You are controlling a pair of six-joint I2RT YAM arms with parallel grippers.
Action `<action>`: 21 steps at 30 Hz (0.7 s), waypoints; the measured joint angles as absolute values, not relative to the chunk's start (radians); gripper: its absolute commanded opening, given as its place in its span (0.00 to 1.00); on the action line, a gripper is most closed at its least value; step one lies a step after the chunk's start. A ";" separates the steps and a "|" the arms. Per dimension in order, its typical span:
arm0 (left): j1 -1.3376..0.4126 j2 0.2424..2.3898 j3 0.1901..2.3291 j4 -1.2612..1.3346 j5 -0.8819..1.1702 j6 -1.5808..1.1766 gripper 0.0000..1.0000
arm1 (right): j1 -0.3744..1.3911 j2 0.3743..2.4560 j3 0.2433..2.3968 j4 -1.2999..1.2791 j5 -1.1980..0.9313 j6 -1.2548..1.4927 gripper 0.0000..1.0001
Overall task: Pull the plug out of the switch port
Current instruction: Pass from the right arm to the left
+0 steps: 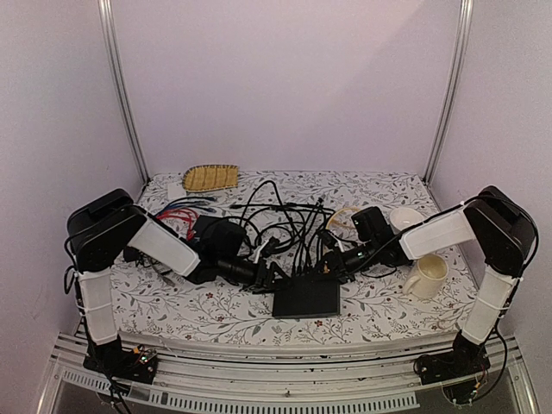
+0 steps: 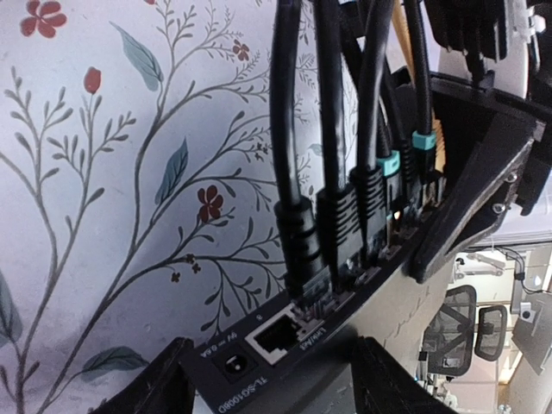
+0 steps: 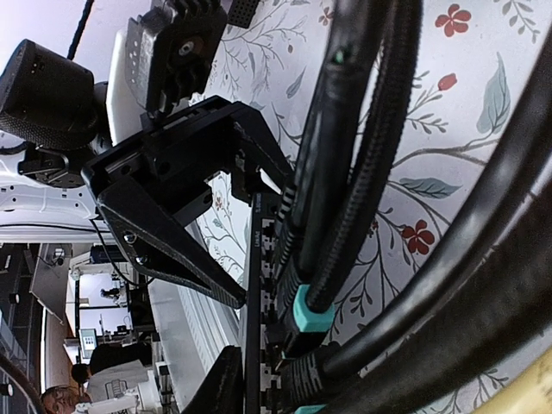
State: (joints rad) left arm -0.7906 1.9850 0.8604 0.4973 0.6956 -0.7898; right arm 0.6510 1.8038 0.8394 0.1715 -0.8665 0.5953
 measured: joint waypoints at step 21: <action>-0.732 1.710 0.694 0.681 0.574 -0.968 0.71 | 0.661 1.682 0.908 0.150 -0.778 0.702 0.02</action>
